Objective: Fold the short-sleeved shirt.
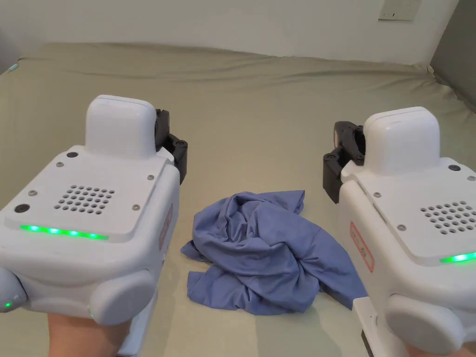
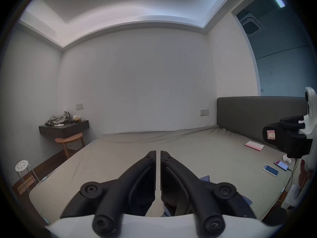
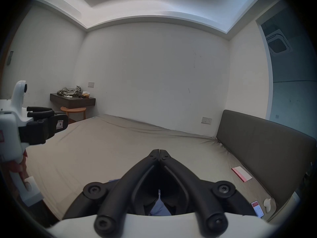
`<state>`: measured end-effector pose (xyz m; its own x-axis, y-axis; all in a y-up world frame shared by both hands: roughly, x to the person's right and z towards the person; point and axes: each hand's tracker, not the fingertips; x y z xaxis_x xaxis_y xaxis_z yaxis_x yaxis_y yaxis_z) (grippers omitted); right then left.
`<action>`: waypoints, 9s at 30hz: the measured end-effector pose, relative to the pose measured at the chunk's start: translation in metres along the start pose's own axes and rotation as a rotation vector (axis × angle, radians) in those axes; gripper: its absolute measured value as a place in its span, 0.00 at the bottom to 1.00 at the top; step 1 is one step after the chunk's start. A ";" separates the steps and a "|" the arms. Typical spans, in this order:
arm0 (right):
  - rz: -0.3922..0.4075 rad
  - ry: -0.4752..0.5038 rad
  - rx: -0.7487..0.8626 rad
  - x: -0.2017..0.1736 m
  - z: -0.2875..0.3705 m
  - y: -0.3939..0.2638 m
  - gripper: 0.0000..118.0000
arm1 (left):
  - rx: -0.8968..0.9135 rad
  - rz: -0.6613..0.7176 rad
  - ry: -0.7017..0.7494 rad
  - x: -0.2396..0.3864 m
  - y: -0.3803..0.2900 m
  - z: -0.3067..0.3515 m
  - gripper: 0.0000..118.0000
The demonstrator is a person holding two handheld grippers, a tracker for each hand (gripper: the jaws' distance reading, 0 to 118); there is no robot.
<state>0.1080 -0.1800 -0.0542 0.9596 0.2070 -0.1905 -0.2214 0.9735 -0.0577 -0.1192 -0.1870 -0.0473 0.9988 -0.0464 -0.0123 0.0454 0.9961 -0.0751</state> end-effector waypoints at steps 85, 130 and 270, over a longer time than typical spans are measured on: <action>-0.023 0.216 -0.762 0.054 -0.228 -0.232 0.01 | -0.738 0.105 -0.139 -0.012 -0.190 -0.063 0.05; -0.205 -0.263 0.265 0.226 -0.052 0.155 0.01 | 0.093 0.254 -0.003 -0.151 0.195 -0.060 0.05; -0.042 -0.130 -0.508 0.088 -0.254 -0.144 0.00 | -0.800 0.010 0.255 -0.199 -0.239 -0.395 0.71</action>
<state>0.1800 -0.3268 -0.3117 0.9760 0.2104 -0.0563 -0.2073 0.8179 -0.5367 -0.3348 -0.4454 -0.4208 0.9606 -0.1491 -0.2346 -0.0844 0.6478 -0.7572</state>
